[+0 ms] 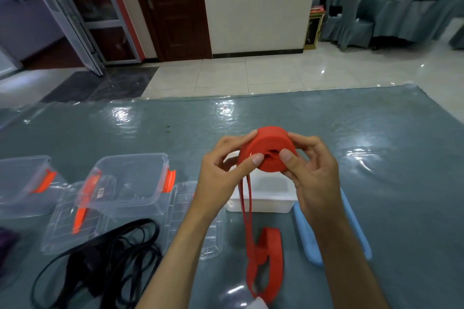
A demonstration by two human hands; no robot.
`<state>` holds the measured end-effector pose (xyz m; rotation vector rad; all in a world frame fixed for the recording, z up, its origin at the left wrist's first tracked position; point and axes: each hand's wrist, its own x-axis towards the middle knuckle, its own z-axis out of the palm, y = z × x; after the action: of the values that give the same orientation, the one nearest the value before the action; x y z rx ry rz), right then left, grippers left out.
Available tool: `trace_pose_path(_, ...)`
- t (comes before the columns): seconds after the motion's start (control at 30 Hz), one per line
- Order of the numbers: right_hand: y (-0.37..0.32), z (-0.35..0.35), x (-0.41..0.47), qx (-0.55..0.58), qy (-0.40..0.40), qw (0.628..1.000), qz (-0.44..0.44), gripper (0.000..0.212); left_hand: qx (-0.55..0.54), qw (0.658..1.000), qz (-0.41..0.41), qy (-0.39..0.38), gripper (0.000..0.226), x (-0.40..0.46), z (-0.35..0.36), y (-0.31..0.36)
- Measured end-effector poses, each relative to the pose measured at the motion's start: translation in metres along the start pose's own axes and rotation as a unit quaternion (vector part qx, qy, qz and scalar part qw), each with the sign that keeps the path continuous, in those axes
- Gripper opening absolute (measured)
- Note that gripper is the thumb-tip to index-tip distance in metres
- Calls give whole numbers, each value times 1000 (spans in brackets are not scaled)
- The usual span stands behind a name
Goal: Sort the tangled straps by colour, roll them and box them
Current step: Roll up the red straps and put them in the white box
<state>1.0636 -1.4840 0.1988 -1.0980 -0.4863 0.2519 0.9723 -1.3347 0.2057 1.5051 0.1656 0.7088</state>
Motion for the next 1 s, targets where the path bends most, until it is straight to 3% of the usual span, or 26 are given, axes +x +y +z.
trace_pose_path(0.07, -3, -1, -4, 30, -3, 999, 21, 46, -11, 1000, -9, -12, 43, 0, -4, 5)
trace_pose_path(0.2, -11, -13, -10, -59, -49, 996, 33, 33, -32, 999, 2, 38, 35, -10, 0, 7)
trace_pose_path(0.3, -14, -13, -19, -61, -43, 997, 20, 42, -32, 999, 7, 27, 28, -21, 0, 4)
trace_pose_path(0.43, -12, -4, -30, 2, -10, 1000, 20, 46, -16, 1000, -3, -17, 44, -29, -4, 7)
trace_pose_path(0.57, -13, -10, -34, -66, -53, 996, 22, 48, -32, 998, -3, 51, 37, -33, -4, 9)
trace_pose_path(0.67, -10, -11, -44, -57, -38, 997, 20, 52, -34, 998, 12, 44, 27, -42, -3, 3)
trace_pose_path(0.8, -8, -4, -54, -7, -17, 1000, 9, 48, -9, 1000, 9, -20, 40, -48, -6, 8)
trace_pose_path(1.0, -18, -4, -50, -54, -30, 998, 19, 51, -24, 1000, -8, 12, 51, -49, -7, 21)
